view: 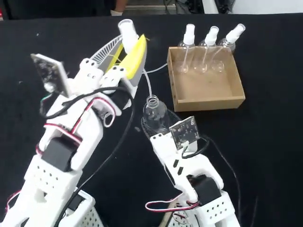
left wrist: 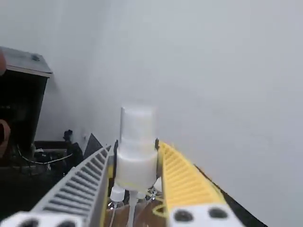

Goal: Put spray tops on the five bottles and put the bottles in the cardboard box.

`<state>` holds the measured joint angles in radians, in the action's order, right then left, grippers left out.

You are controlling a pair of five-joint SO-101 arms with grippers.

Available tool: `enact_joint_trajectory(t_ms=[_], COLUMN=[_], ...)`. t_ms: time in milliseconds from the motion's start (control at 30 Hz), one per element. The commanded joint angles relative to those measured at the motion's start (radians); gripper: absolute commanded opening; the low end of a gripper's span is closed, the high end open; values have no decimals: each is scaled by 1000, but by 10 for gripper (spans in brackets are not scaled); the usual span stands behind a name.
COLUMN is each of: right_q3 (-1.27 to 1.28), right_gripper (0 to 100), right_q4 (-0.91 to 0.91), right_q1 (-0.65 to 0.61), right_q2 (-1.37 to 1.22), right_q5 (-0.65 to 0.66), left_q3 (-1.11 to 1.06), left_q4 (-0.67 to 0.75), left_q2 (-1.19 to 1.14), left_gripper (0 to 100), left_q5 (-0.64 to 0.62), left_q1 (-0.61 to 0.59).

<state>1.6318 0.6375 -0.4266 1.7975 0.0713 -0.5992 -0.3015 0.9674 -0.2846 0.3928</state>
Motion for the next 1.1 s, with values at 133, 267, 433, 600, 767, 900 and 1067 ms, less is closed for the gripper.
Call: enact_joint_trajectory(t_ms=[133, 267, 433, 600, 767, 900, 1067], right_q3=[-24, -24, -24, -24, -22, -22, -22], right_gripper=[10, 10, 10, 10, 10, 10, 10], right_q4=[-2, -2, -5, -5, -5, -3, -2], right_q1=[-8, -8, -8, -8, -8, -8, -8], right_q2=[102, 102, 102, 102, 102, 102, 102], right_q5=[12, 12, 12, 12, 12, 12, 12], left_q3=[13, 8, -91, -216, -291, -282, -214], left_q4=[37, 34, 40, 40, 34, -51, -204], left_q2=[-26, -28, -18, -17, -15, -15, -15], left_gripper=[30, 30, 30, 30, 37, 214, 288], left_q5=[-5, -5, -12, -12, -8, -14, -71], left_q1=[12, 12, 38, 90, 105, 105, 94])
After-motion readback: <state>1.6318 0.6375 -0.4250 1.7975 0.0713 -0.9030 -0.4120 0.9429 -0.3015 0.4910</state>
